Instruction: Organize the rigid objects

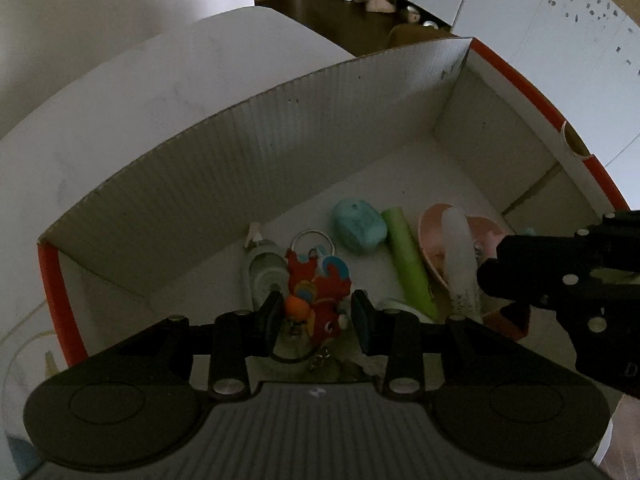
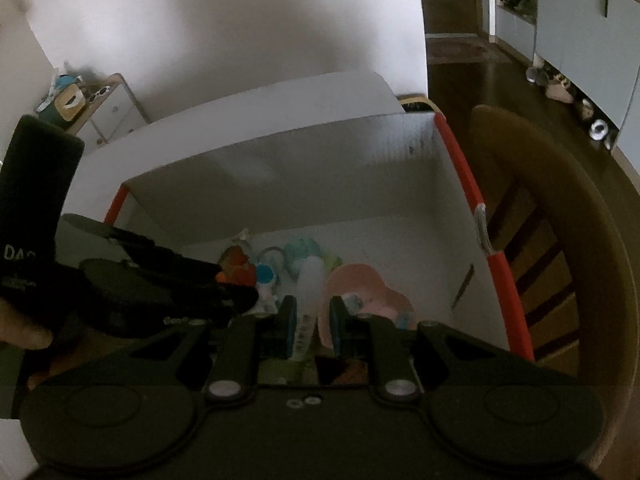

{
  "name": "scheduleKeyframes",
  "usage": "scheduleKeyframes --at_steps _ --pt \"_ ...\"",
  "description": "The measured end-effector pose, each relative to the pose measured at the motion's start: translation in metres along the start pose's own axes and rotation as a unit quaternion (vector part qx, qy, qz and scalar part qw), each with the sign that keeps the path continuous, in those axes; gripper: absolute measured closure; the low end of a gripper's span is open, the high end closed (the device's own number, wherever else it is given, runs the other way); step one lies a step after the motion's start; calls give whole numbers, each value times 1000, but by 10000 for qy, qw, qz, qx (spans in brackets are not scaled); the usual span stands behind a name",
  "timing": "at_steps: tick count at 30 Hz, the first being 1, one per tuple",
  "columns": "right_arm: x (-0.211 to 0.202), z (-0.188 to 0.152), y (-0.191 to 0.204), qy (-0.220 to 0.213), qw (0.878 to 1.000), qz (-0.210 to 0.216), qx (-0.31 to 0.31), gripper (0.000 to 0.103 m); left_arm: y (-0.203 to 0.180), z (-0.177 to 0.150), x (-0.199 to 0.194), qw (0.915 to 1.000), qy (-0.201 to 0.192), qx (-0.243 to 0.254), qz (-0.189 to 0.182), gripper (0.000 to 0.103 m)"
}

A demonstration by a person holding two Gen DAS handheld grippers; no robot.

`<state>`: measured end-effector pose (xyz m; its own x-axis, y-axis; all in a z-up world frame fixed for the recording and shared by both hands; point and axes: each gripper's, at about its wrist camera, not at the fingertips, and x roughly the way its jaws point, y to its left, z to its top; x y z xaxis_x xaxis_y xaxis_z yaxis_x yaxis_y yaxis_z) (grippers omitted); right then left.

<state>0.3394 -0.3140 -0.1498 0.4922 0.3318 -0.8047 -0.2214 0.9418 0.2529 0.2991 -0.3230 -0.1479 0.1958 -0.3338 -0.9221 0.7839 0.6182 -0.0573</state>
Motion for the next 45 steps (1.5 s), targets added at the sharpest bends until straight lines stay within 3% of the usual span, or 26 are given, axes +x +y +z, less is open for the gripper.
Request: scheduleKeyframes --at_steps 5,10,16,26,28,36,39,45 --pt "-5 -4 0 41 10000 -3 87 81 0 -3 -1 10000 22 -17 28 66" --pt "-13 -7 3 -12 9999 -23 134 77 1 -10 -8 9999 -139 -19 28 53" --pt "-23 -11 10 -115 9998 -90 109 65 4 -21 -27 9992 -392 7 -63 52" --pt "-47 -19 34 -381 9991 -178 -12 58 9 -40 -68 9959 -880 -2 -187 52" --pt "-53 -22 41 -466 9987 -191 -44 49 10 -45 -76 9951 -970 -16 -198 52" --pt "-74 -33 64 -769 9968 -181 -152 38 17 -65 -107 9903 -1366 -23 -267 52" --pt "-83 -37 73 -921 9955 -174 -153 34 19 -74 -121 9874 -1546 15 -336 40" --pt "-102 -47 87 -1335 9908 -213 -81 20 25 -91 -143 9827 -1795 46 -454 39"
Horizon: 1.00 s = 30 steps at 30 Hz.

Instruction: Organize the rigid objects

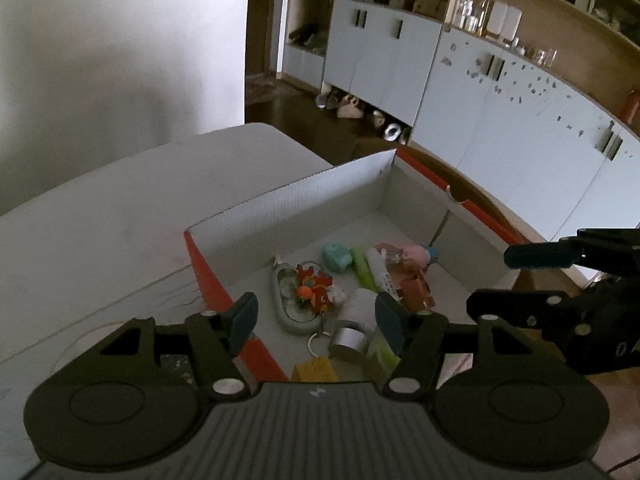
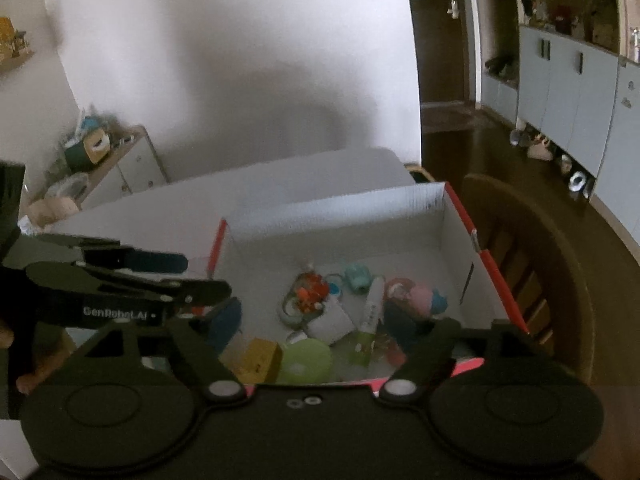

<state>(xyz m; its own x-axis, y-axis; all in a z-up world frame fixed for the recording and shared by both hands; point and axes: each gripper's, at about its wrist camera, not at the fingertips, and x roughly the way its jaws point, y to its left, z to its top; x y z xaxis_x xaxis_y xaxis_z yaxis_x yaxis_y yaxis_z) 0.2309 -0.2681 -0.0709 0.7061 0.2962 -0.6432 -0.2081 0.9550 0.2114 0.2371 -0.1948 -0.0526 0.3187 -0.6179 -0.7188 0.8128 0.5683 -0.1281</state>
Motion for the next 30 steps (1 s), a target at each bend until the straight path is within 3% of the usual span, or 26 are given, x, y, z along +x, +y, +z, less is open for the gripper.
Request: scheduleKeyframes --at_steps 3,5,10,12,19,22,30 --pt "-10 -3 7 -184 9998 -20 33 13 3 -5 -12 9999 -75 -1 -76 37" --pt "-16 -6 12 -308 9995 -36 31 9 6 -8 -20 9998 -133 -4 -133 30" --pt "-29 -15 23 -591 9982 -133 6 1 11 -16 -40 9993 -281 -30 -261 23" --pt "-34 -19 27 -693 9974 -201 34 1 12 -19 -46 9991 -346 -37 -235 18" --pt "-46 -33 36 -919 9951 -304 179 0 11 -29 -63 9984 -496 199 -191 16" --pt "-50 -39 38 -988 9940 -390 276 0 7 -34 -68 9979 -575 295 -106 0" --pt "-62 -56 44 -1055 9917 -502 536 0 3 -43 -76 9972 -565 299 -394 0"
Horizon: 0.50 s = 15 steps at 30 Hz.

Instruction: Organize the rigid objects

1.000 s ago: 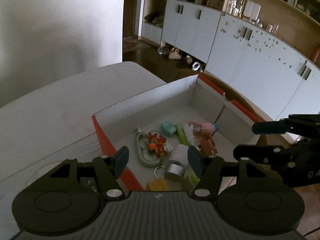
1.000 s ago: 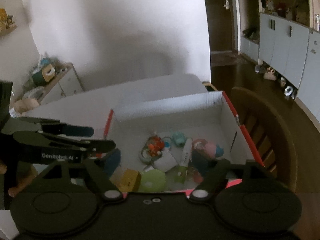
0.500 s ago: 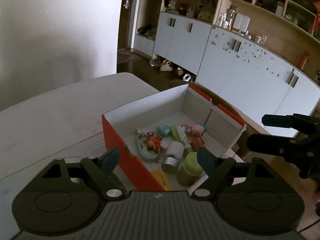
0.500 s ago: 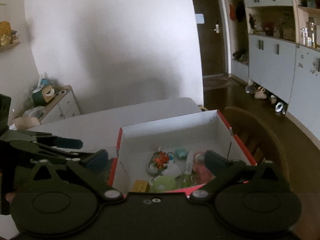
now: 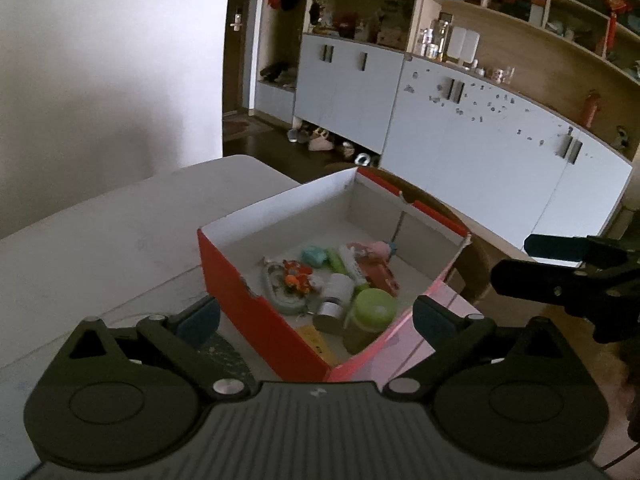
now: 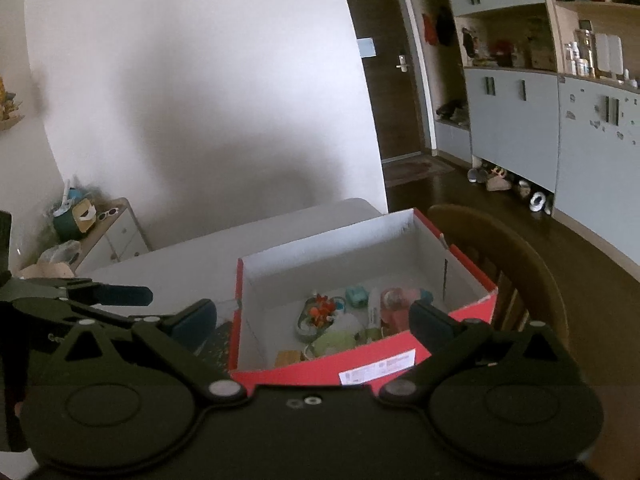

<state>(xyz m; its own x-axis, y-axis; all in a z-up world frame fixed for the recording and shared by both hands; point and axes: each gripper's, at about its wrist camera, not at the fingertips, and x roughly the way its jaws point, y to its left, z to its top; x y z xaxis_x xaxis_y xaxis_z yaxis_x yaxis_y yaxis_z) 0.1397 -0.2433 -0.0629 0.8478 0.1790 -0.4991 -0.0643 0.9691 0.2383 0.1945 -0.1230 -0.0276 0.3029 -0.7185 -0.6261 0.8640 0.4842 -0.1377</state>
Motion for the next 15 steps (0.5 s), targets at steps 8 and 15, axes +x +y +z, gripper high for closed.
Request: scheduleKeyframes --at_steps 8,15 --pt "-11 -7 -1 -19 9999 -41 93 0 -11 -6 -7 9995 -114 56 -298 0" --pt "-14 -7 -1 -69 9999 -68 111 0 -16 -7 -10 9992 -198 103 -318 0"
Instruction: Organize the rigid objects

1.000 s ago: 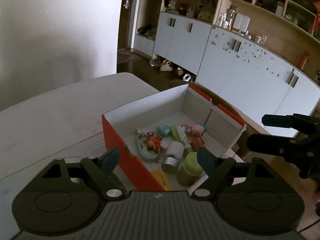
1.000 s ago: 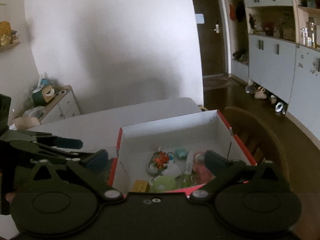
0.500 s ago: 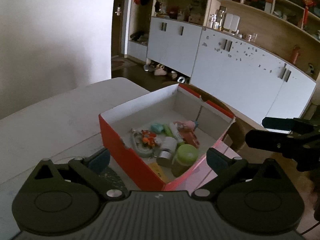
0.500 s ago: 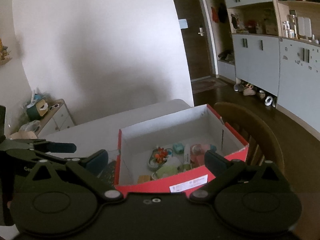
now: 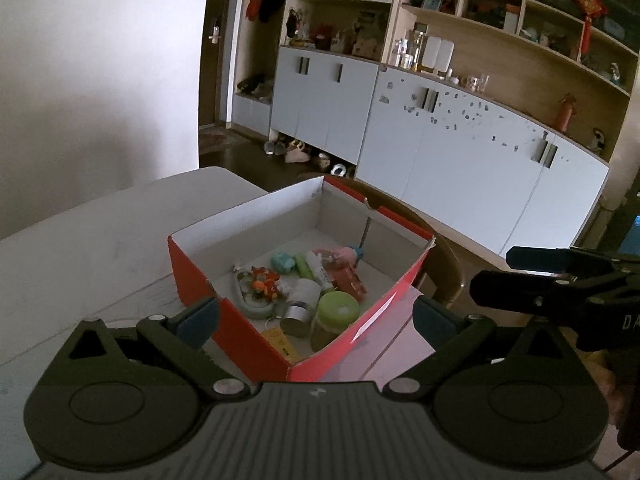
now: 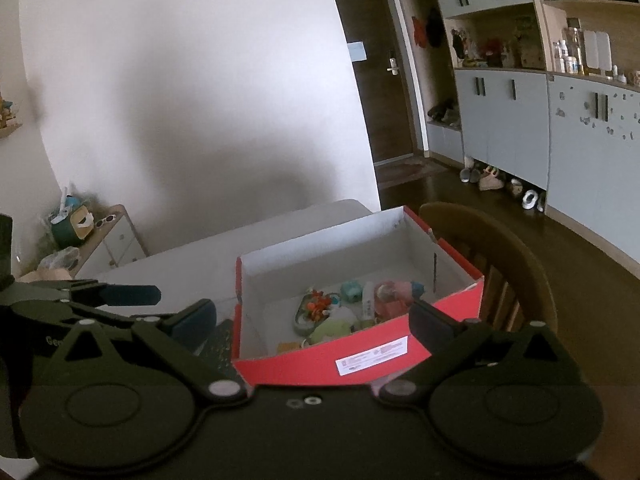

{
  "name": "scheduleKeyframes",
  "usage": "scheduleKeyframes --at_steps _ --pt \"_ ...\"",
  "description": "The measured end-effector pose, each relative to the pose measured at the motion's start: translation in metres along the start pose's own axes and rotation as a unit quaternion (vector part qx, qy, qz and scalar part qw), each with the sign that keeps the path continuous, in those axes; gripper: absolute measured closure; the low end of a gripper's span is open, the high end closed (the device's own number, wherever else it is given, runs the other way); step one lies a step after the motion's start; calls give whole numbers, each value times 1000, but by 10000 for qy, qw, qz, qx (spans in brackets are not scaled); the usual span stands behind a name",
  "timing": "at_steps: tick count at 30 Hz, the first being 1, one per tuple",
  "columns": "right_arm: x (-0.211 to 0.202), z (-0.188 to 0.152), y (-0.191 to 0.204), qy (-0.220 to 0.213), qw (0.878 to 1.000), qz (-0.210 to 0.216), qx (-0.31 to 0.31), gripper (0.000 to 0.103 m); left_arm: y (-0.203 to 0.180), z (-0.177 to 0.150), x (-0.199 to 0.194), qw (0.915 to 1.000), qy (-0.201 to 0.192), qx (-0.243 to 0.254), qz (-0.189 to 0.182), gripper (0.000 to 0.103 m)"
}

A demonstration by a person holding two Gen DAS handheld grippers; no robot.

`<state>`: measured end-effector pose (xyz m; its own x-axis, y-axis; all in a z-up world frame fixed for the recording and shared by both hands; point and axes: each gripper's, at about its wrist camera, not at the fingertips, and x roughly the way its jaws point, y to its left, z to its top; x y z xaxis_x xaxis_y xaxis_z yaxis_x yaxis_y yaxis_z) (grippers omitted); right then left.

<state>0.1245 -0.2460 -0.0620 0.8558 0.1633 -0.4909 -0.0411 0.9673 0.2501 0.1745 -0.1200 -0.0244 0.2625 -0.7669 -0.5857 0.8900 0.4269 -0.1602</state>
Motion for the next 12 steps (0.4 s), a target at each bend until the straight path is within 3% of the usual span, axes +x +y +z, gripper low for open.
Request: scheduleKeyframes --at_steps 12 --pt "1 -2 -2 42 10000 11 65 0 2 0 1 9999 28 -68 94 0"
